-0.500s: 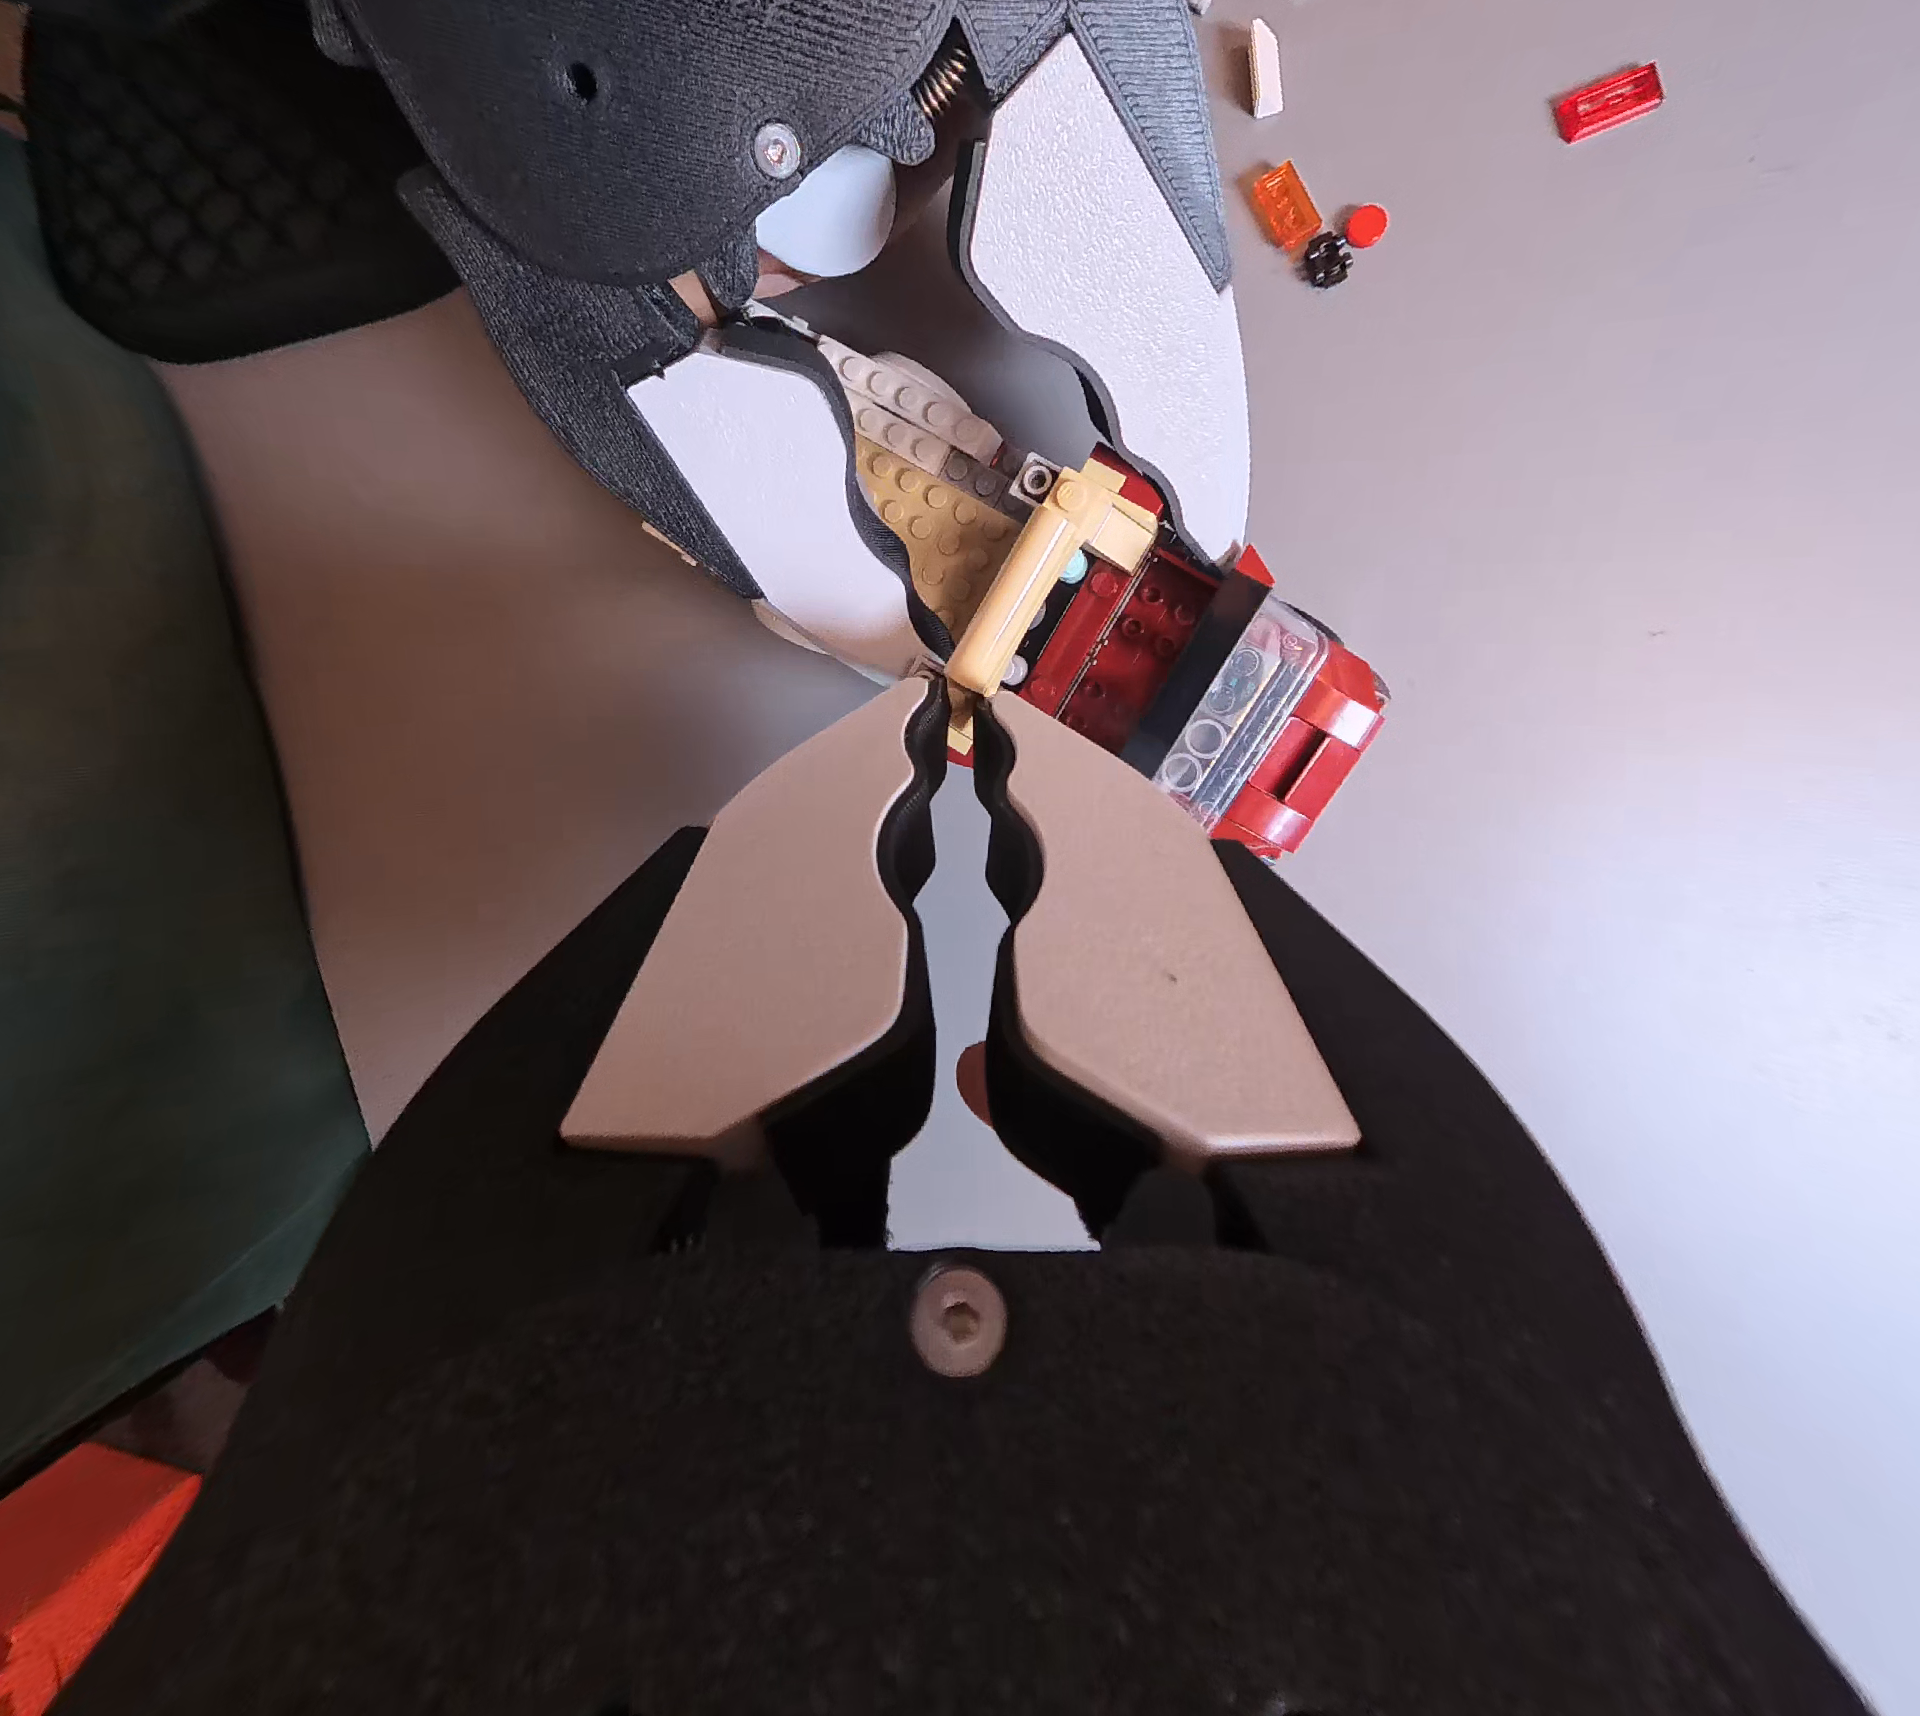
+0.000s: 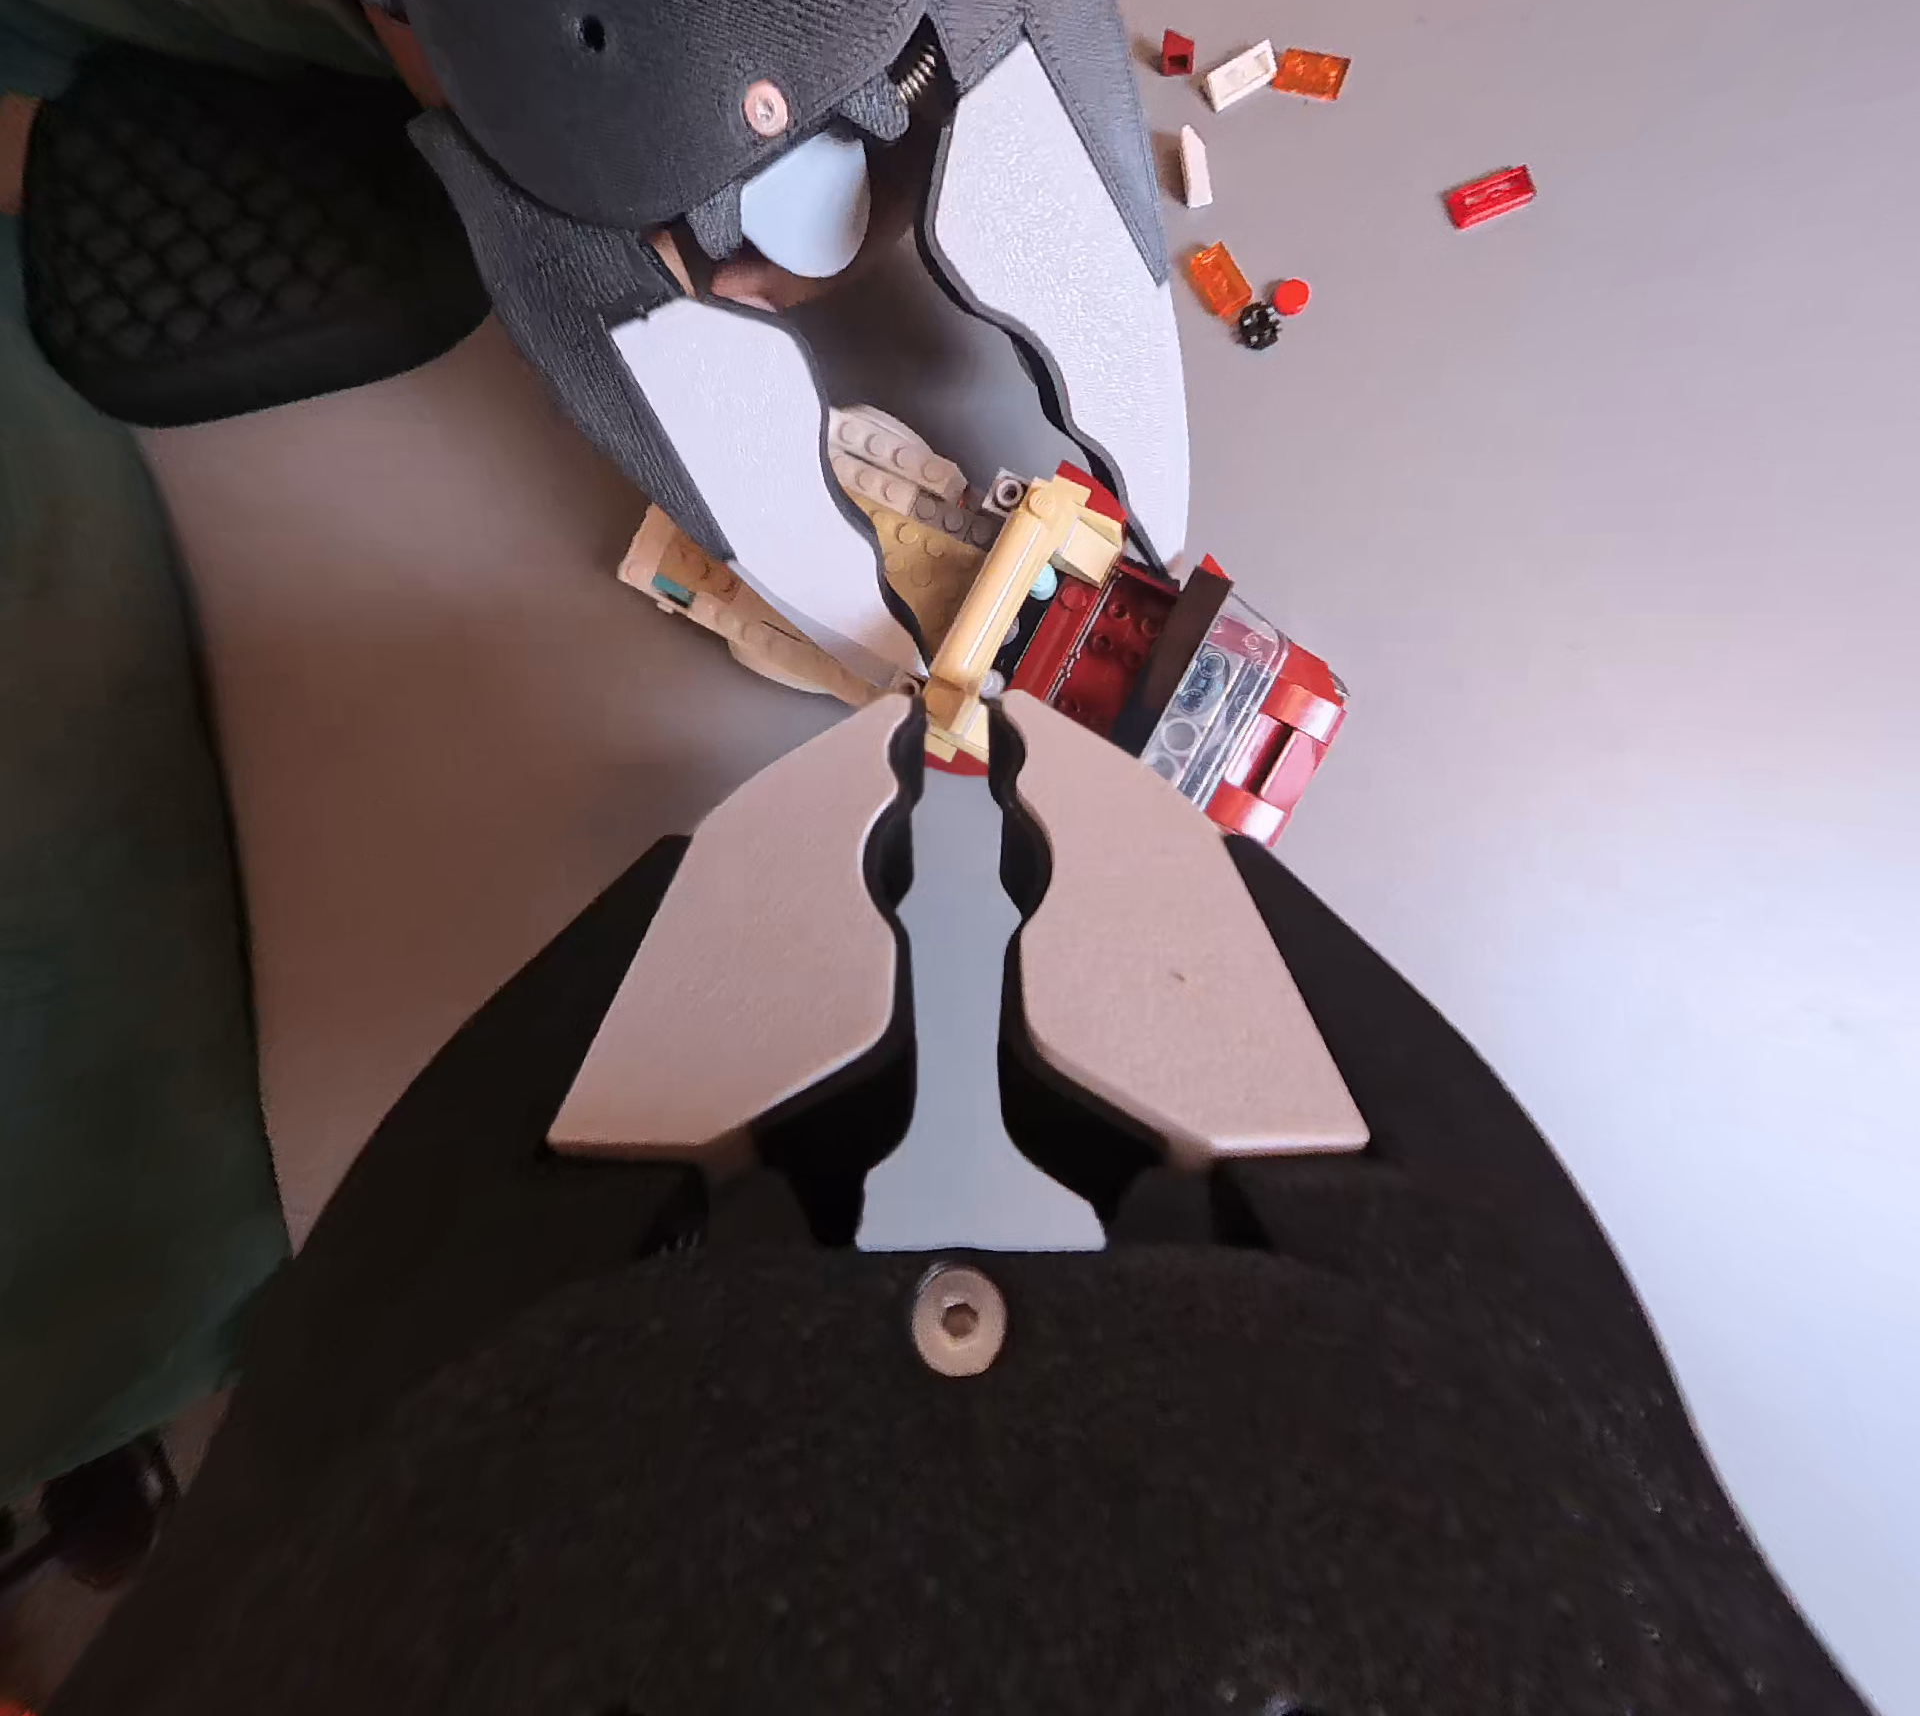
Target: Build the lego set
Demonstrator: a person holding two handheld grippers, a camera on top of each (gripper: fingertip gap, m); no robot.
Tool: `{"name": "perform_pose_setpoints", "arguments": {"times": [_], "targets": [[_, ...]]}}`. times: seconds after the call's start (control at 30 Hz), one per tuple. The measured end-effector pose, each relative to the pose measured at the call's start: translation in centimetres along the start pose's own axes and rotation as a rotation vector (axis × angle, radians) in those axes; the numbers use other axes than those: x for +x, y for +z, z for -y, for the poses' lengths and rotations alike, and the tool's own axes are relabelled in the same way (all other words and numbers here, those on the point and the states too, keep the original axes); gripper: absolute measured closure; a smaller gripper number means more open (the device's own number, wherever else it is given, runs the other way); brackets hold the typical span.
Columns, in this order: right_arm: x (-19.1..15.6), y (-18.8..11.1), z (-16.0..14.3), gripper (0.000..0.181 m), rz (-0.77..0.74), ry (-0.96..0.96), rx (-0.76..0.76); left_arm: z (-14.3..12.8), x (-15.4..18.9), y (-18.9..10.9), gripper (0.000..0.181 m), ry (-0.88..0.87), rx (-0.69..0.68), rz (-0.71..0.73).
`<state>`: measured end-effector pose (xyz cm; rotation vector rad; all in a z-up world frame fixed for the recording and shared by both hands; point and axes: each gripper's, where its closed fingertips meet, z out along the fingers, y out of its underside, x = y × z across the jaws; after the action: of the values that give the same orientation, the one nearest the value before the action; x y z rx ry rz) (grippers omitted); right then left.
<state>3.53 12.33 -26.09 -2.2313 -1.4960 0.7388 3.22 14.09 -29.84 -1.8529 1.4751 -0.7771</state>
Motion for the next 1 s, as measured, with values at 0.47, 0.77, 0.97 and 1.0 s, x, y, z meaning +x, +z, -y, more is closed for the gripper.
{"name": "perform_pose_setpoints", "arguments": {"times": [0.47, 0.77, 0.97, 1.0], "targets": [[-0.14, 0.02, 0.22, 0.181, -0.025, -0.033, -0.098, -0.12, -0.08, 0.04, 0.128, 0.002, 0.011, 0.004], [-0.15, 0.52, -0.22, 0.178, -0.088, -0.067, -0.211, -0.24, -0.2, 0.07, 0.128, -0.006, 0.008, 0.016], [-0.14, 0.49, -0.45, 0.178, -0.106, -0.084, -0.309, -0.26, -0.13, 0.06, 0.127, -0.01, 0.0, 0.022], [-0.16, 0.46, -0.46, 0.179, -0.102, -0.08, -0.317, -0.24, -0.15, 0.06, 0.127, -0.01, -0.002, 0.023]]}}
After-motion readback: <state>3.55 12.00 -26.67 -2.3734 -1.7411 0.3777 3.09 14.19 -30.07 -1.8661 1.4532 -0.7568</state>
